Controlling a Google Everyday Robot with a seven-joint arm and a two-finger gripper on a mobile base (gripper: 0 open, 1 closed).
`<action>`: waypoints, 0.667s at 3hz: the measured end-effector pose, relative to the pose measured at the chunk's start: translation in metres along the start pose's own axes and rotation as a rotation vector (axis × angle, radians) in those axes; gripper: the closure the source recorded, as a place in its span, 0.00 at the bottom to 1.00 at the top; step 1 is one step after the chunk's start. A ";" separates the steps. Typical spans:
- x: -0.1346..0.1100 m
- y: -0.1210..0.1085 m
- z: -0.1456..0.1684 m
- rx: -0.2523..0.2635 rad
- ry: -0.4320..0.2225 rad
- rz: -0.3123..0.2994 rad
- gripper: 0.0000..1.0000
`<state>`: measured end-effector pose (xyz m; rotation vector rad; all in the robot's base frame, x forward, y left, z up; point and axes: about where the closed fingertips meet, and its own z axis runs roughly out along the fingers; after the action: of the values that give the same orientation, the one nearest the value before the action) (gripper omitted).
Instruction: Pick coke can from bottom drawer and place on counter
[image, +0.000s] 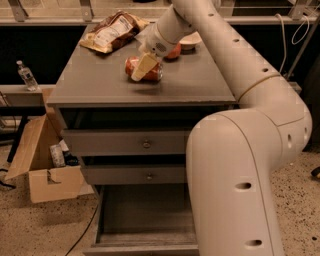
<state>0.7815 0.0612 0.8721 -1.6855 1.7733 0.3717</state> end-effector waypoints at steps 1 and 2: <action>0.011 -0.003 -0.010 0.008 -0.004 0.018 0.00; 0.057 -0.003 -0.066 0.070 -0.014 0.080 0.00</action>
Offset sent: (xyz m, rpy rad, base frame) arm -0.0373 -0.1760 0.0237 0.0462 -0.0141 -0.2092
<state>0.7695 -0.0238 0.8861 -1.5641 1.8263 0.3518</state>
